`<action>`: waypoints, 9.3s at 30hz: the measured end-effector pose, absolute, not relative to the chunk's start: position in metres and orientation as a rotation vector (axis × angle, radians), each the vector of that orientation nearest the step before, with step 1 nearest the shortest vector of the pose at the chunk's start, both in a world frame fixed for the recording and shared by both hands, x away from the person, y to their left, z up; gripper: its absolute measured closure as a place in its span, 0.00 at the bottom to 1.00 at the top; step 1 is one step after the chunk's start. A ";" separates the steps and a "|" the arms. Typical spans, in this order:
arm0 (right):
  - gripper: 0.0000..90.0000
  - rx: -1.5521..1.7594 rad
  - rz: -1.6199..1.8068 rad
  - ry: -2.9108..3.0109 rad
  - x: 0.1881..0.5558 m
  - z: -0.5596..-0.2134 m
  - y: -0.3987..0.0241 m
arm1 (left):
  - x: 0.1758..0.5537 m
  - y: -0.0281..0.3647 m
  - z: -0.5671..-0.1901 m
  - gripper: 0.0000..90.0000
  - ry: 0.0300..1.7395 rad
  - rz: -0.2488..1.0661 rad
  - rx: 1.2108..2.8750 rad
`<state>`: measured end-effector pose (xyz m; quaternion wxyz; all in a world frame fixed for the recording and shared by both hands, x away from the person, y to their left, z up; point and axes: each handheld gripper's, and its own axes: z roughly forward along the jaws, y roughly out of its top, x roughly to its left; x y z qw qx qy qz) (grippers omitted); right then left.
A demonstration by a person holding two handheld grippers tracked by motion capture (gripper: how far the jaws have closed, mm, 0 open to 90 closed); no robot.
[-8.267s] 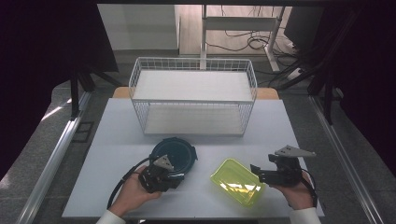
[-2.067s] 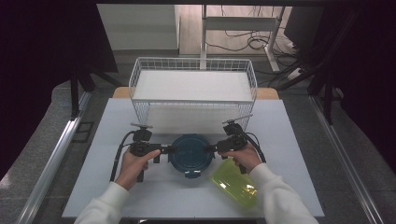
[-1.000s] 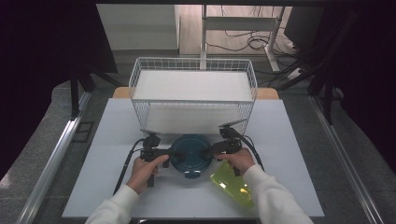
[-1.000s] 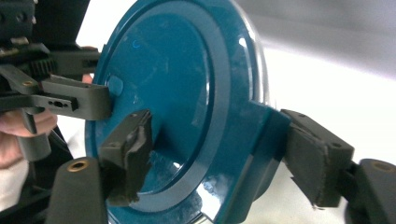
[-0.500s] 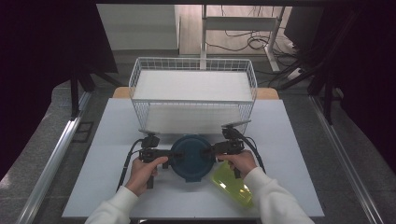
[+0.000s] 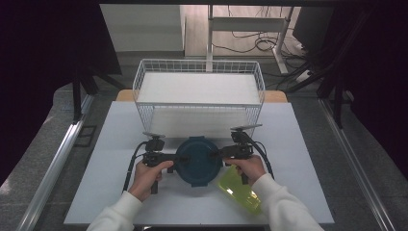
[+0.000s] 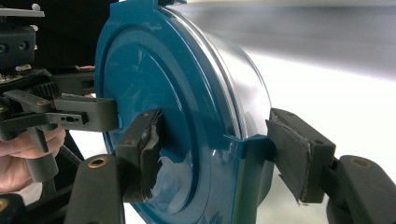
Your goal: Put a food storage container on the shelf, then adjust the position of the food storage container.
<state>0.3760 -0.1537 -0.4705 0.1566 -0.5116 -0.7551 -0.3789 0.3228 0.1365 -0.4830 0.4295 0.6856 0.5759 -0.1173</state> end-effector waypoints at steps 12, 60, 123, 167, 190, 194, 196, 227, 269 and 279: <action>0.40 -1.450 -1.178 -2.200 0.368 -0.449 -0.157 | 0.320 0.134 -0.462 0.38 1.387 -0.237 1.719; 0.40 -1.387 -1.378 -2.277 0.353 -0.371 -0.164 | 0.315 0.132 -0.379 0.39 1.251 -0.096 1.742; 0.40 -1.330 -1.498 -2.328 0.406 -0.297 -0.157 | 0.372 0.142 -0.303 0.40 1.170 -0.005 1.730; 0.40 -1.472 -1.455 -2.212 0.516 -0.284 -0.147 | 0.478 0.156 -0.309 0.41 1.262 -0.122 1.585; 0.38 -1.630 -1.390 -2.043 0.535 -0.304 -0.144 | 0.501 0.162 -0.330 0.40 1.348 -0.229 1.476; 0.38 -1.624 -1.387 -2.049 0.533 -0.304 -0.144 | 0.500 0.162 -0.330 0.40 1.343 -0.234 1.490; 0.38 -1.622 -1.391 -2.048 0.532 -0.305 -0.145 | 0.499 0.162 -0.330 0.40 1.342 -0.234 1.489; 0.23 -1.525 -1.612 -2.387 0.469 -0.277 -0.180 | 0.424 0.171 -0.303 0.21 1.211 0.185 1.691; 0.29 -1.372 -1.411 -2.678 0.280 -0.421 -0.258 | 0.257 0.174 -0.457 0.23 1.190 0.180 1.893; 0.39 -1.431 -1.394 -2.682 0.271 -0.426 -0.268 | 0.257 0.172 -0.459 0.22 1.188 0.165 1.895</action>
